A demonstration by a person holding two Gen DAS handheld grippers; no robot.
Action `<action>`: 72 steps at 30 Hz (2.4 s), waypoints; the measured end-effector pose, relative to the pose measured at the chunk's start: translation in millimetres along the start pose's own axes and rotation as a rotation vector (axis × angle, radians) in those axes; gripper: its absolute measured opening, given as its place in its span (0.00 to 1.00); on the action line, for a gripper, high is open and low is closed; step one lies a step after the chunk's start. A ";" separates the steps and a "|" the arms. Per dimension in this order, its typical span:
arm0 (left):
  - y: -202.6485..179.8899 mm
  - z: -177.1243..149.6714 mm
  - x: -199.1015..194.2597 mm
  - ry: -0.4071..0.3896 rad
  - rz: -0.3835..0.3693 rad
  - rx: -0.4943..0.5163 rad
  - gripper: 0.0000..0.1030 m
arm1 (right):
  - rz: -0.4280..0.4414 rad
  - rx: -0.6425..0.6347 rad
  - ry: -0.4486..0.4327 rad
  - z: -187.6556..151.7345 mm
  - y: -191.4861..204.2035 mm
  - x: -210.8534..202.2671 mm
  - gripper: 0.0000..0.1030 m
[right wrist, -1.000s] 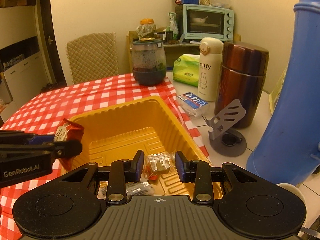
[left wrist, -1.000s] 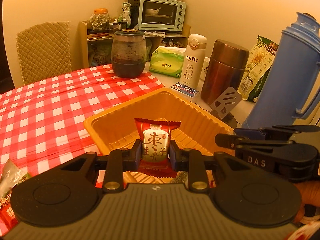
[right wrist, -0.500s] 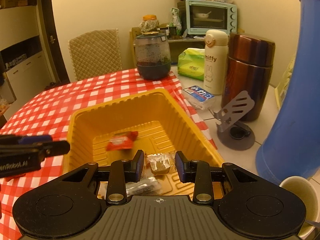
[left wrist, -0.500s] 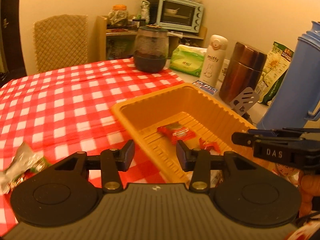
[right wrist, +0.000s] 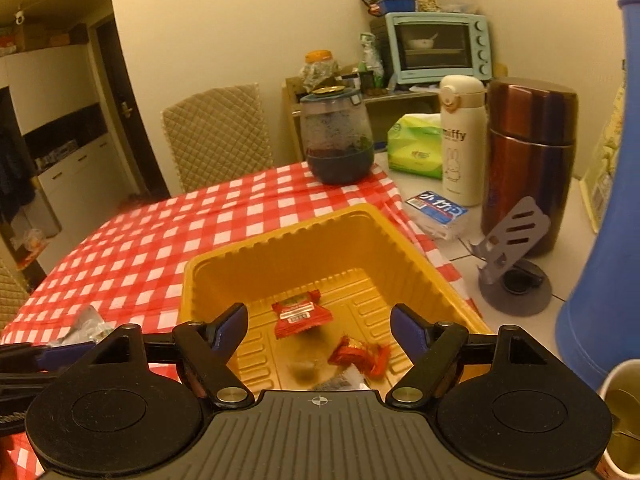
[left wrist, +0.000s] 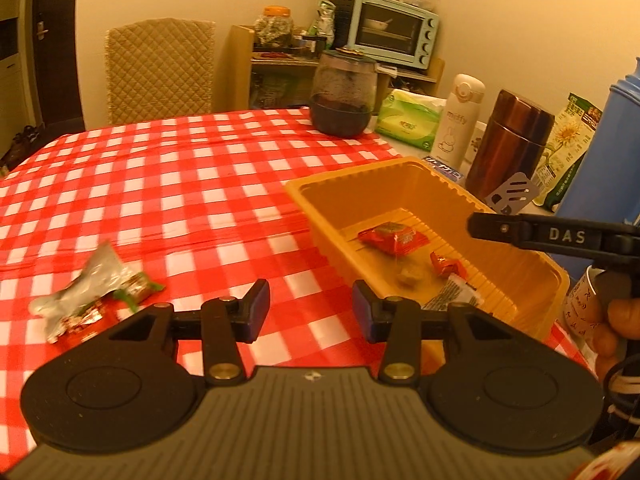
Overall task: Organize snacks
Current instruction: 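Open the right gripper to drop the beige candy into the tray, then move both grippers back toward the remaining snacks on the table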
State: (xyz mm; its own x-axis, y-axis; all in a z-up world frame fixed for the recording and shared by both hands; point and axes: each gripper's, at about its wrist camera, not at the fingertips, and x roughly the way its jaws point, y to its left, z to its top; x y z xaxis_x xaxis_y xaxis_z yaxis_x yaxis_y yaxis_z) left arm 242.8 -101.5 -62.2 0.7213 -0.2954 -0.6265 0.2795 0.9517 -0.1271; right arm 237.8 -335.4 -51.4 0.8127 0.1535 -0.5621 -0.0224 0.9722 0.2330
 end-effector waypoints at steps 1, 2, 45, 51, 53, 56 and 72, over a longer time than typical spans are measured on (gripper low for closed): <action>1.9 -1.4 -4.2 -0.002 0.007 -0.003 0.40 | -0.008 -0.005 0.005 -0.9 0.6 -3.3 0.76; 3.8 -2.9 -8.8 -0.006 0.012 -0.006 0.40 | -0.018 -0.011 0.007 -1.9 1.6 -7.3 0.76; 84.9 -32.6 -180.1 -0.088 0.210 -0.165 0.90 | 0.088 -0.149 0.054 -30.7 150.6 -99.5 0.76; 98.0 -36.4 -175.8 -0.080 0.238 -0.161 0.91 | 0.094 -0.146 0.074 -36.5 154.6 -84.4 0.76; 102.7 -37.5 -174.1 -0.080 0.251 -0.160 0.92 | 0.097 -0.144 0.079 -38.5 155.8 -79.5 0.76; 111.3 -39.3 -170.7 -0.089 0.257 -0.160 0.93 | 0.106 -0.149 0.078 -41.8 159.6 -74.5 0.76; 171.4 -37.1 -144.1 -0.042 0.261 -0.082 0.94 | 0.233 -0.239 0.077 -60.6 202.9 -31.6 0.76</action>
State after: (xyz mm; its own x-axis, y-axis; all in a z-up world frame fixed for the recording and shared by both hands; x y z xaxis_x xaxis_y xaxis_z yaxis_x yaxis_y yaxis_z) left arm 163.2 107.3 -22.2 0.7882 -0.0408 -0.6141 0.0297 0.9992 -0.0283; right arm 172.2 -132.2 -34.5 0.7232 0.3806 -0.5763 -0.3459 0.9219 0.1747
